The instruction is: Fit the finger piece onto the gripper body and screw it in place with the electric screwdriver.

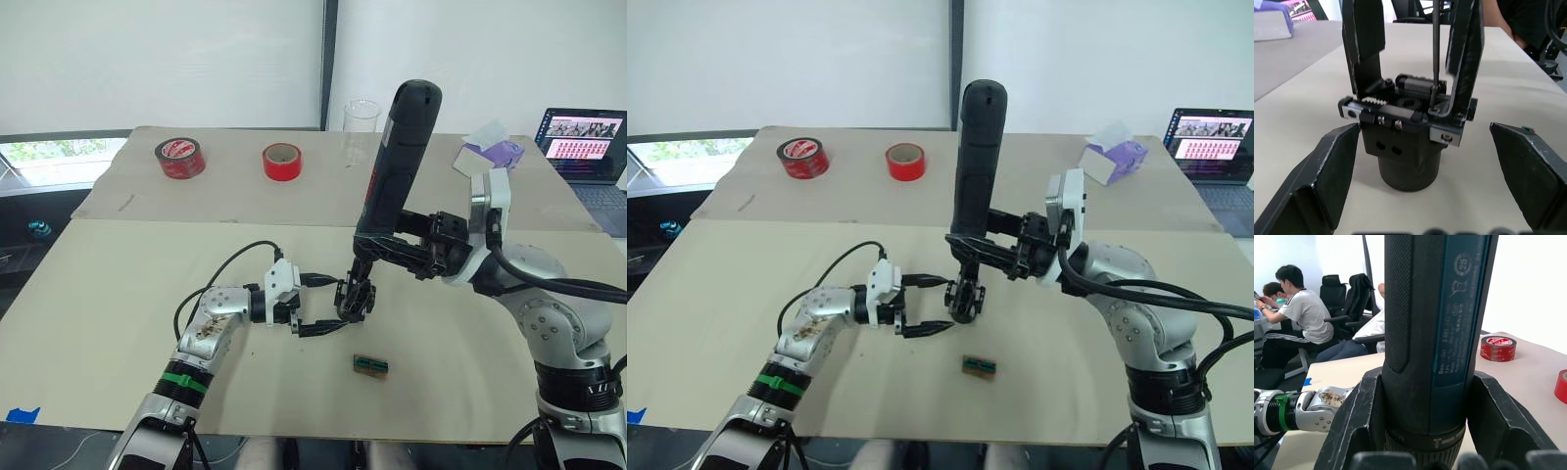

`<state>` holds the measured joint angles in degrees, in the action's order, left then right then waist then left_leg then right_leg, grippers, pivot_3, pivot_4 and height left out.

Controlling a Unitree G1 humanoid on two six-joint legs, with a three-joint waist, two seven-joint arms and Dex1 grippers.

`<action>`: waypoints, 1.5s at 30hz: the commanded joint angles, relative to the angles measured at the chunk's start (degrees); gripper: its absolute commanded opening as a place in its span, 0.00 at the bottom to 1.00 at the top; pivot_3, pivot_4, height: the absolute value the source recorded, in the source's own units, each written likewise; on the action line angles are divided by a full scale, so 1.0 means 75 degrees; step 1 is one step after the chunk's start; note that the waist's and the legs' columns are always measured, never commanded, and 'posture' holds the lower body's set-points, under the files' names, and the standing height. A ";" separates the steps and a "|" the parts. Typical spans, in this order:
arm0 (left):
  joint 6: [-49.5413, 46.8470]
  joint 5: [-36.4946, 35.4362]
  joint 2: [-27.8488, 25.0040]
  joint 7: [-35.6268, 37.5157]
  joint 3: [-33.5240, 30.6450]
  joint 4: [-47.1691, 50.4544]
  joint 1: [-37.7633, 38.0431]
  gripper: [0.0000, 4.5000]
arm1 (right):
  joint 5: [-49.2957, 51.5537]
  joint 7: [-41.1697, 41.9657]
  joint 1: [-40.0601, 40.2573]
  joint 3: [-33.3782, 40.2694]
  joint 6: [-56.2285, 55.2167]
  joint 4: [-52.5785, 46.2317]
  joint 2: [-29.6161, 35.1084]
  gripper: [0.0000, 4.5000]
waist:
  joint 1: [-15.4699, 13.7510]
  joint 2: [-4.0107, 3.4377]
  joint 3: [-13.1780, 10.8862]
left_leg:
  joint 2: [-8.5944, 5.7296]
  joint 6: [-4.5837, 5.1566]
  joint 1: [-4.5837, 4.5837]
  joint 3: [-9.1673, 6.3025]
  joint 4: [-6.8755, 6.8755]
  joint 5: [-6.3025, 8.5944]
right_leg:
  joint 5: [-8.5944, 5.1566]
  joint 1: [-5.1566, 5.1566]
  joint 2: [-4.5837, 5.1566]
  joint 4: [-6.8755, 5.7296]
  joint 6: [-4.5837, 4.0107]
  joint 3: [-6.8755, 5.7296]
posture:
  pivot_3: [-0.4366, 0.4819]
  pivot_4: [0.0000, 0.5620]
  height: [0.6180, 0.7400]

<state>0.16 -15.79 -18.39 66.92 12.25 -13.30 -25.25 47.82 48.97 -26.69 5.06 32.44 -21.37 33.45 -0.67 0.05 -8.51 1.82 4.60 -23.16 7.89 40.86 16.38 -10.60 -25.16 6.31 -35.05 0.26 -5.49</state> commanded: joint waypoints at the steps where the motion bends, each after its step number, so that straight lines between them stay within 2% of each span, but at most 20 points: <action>1: 0.0189 0.0053 0.0079 0.0002 0.0026 0.0012 -0.0175 1.00 | 0.0062 0.0049 -0.0259 0.0124 -0.0098 -0.0184 -0.0012 0.42 | -0.0001 0.0000 0.0000 | 0.0000 0.0000 0.0000 0.0000 0.0000 0.0000 | 0.0000 0.0000 0.0000 0.0000 0.0000 0.0000 | 0.48 0.27 1.00; 45: -0.0038 0.0022 0.0159 -0.0129 0.0051 0.0238 -0.0080 1.00 | 0.0093 0.0197 -0.0473 0.0062 0.0159 -0.0093 -0.0105 0.42 | 0.0001 0.0000 0.0000 | 0.0000 0.0001 0.0000 -0.0001 0.0000 0.0000 | 0.0000 0.0000 0.0001 -0.0001 0.0000 0.0000 | 0.48 0.27 1.00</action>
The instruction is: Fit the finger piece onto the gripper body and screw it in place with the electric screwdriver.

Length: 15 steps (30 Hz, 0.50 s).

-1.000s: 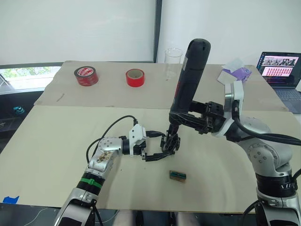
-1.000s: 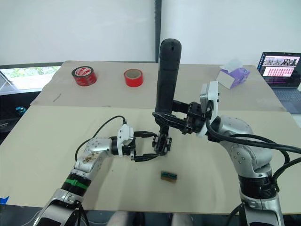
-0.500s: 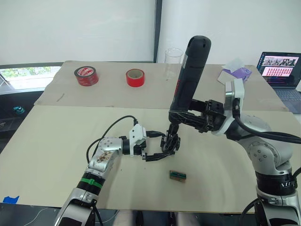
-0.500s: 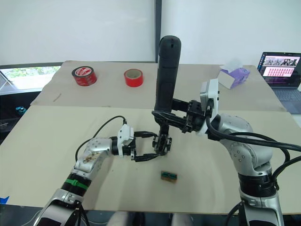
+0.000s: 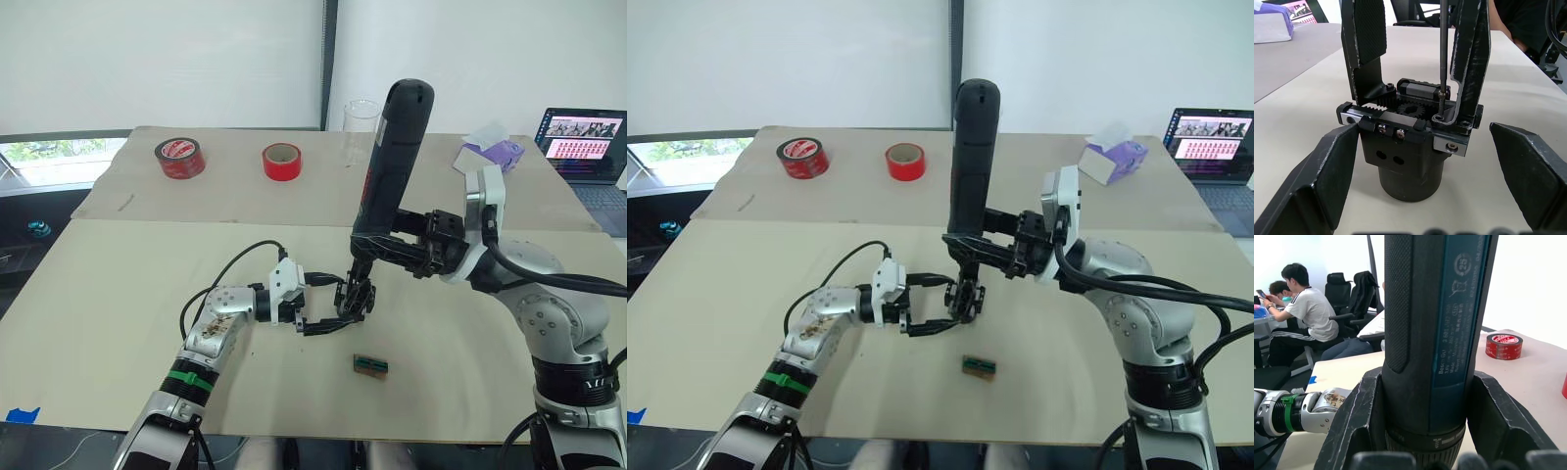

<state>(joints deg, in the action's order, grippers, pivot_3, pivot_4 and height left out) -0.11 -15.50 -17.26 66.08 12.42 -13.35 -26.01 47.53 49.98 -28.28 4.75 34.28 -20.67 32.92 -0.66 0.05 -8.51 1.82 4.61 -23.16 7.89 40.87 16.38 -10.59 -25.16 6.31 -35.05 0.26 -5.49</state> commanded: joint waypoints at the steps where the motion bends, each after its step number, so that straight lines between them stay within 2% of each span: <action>1: -0.0004 -0.0016 0.0007 -0.0019 0.0030 0.0245 0.0020 1.00 | 0.0120 0.0064 -0.0261 0.0095 -0.0092 -0.0179 -0.0040 0.42 | 0.0000 0.0000 0.0000 | 0.0000 0.0000 0.0000 0.0000 0.0000 0.0000 | 0.0000 0.0000 0.0000 0.0000 0.0000 0.0000 | 0.48 0.27 1.00; 15: -0.0014 0.0008 0.0007 -0.0082 0.0044 0.0256 0.0035 1.00 | -0.0055 0.0109 -0.0282 0.0030 -0.0195 -0.0065 -0.0131 0.42 | 0.0000 0.0000 0.0000 | 0.0000 0.0000 0.0000 0.0000 0.0000 0.0000 | 0.0000 0.0000 0.0000 0.0000 0.0000 0.0000 | 0.48 0.27 1.00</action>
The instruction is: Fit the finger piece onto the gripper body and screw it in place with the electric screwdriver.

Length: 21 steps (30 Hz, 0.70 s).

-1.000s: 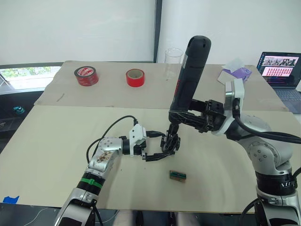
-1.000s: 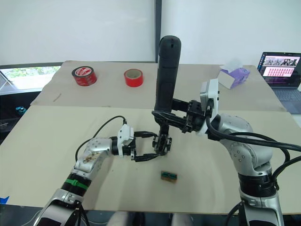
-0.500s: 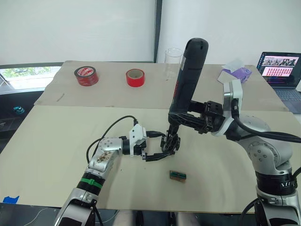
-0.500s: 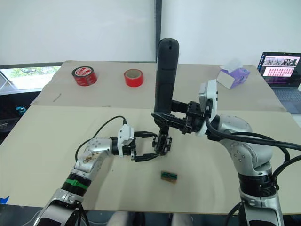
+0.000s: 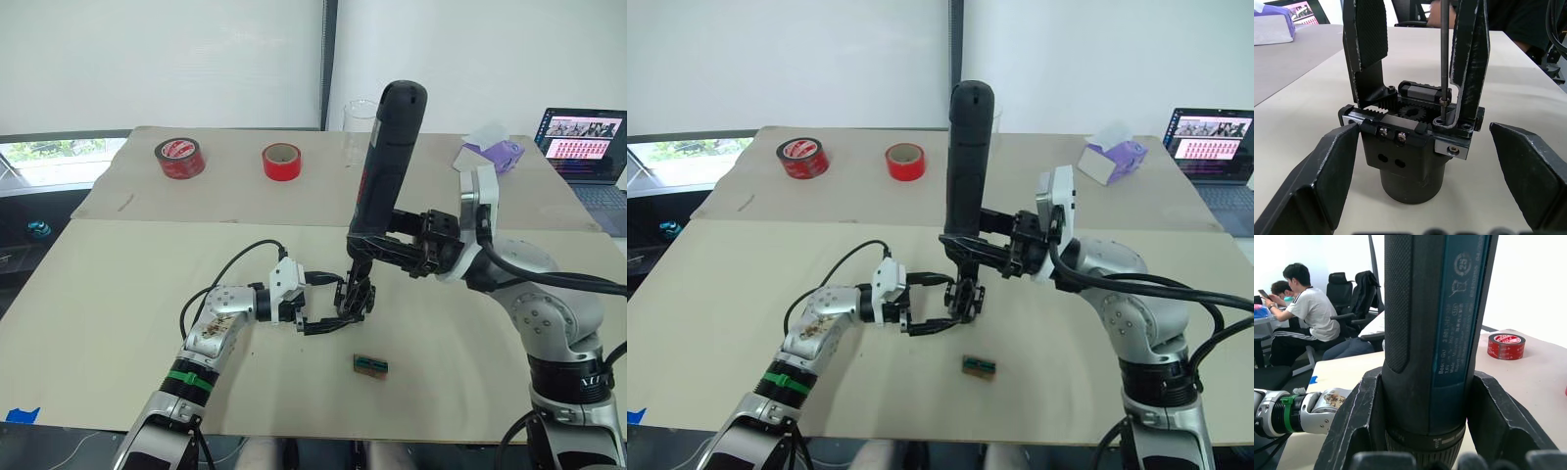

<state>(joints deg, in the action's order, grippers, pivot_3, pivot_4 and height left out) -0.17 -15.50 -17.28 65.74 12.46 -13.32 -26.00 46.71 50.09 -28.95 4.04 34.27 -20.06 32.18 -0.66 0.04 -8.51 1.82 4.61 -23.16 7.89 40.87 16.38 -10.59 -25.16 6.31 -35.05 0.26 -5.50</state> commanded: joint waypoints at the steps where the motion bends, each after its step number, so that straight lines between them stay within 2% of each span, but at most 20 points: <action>1: -0.0009 0.0007 0.0010 -0.0042 0.0040 0.0257 0.0044 1.00 | 0.0051 0.0096 -0.0193 0.0124 -0.0189 -0.0143 -0.0036 0.42 | 0.0002 0.0000 0.0000 | 0.0000 0.0000 0.0000 0.0000 0.0000 0.0000 | 0.0000 0.0000 0.0000 0.0000 0.0000 0.0000 | 0.48 0.27 1.00; 21: 0.0058 0.0036 0.0039 -0.0052 0.0054 0.0201 0.0106 1.00 | -0.0008 0.0092 -0.0245 0.0134 -0.0193 -0.0135 -0.0175 0.42 | 0.0002 0.0000 0.0000 | 0.0000 0.0000 0.0001 0.0000 0.0000 0.0000 | 0.0000 0.0000 0.0000 -0.0001 0.0000 0.0000 | 0.48 0.27 1.00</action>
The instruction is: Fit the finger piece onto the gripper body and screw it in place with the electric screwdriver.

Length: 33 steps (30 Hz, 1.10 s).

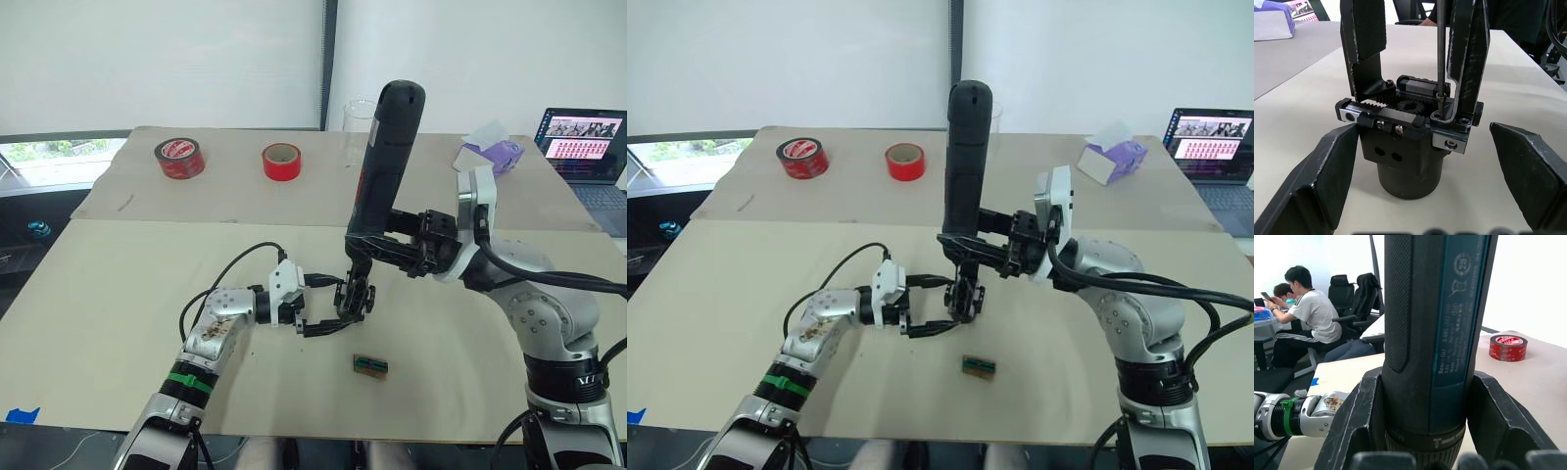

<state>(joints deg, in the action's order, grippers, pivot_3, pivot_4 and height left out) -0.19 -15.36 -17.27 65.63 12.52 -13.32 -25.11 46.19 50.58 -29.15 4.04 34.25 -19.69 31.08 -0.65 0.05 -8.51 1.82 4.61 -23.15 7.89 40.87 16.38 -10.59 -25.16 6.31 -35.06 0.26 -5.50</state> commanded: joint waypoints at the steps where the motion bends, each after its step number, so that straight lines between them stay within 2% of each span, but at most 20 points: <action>1: 0.0062 0.0020 0.0040 -0.0037 0.0046 0.0198 -0.0014 1.00 | 0.0057 0.0027 -0.0217 0.0134 -0.0190 -0.0185 -0.0029 0.42 | -0.0001 0.0000 0.0000 | 0.0000 0.0000 0.0000 0.0000 0.0000 0.0000 | 0.0000 0.0000 0.0000 0.0000 0.0000 0.0000 | 0.48 0.27 1.00; 33: 0.0072 0.0022 0.0077 -0.0015 0.0062 0.0128 -0.0064 1.00 | -0.0150 0.0083 -0.0180 0.0193 -0.0349 -0.0113 -0.0010 0.42 | -0.0001 0.0000 0.0000 | 0.0000 0.0000 0.0000 0.0000 0.0000 0.0000 | 0.0000 0.0000 0.0000 0.0000 0.0000 0.0000 | 0.48 0.27 1.00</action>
<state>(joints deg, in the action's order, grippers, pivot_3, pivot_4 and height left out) -0.18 -15.33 -17.16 65.68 12.61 -13.33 -25.11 45.03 51.01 -29.15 4.04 33.60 -19.62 31.00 -0.65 0.05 -8.51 1.82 4.61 -23.15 7.89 40.86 16.38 -10.59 -25.15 6.31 -35.06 0.26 -5.50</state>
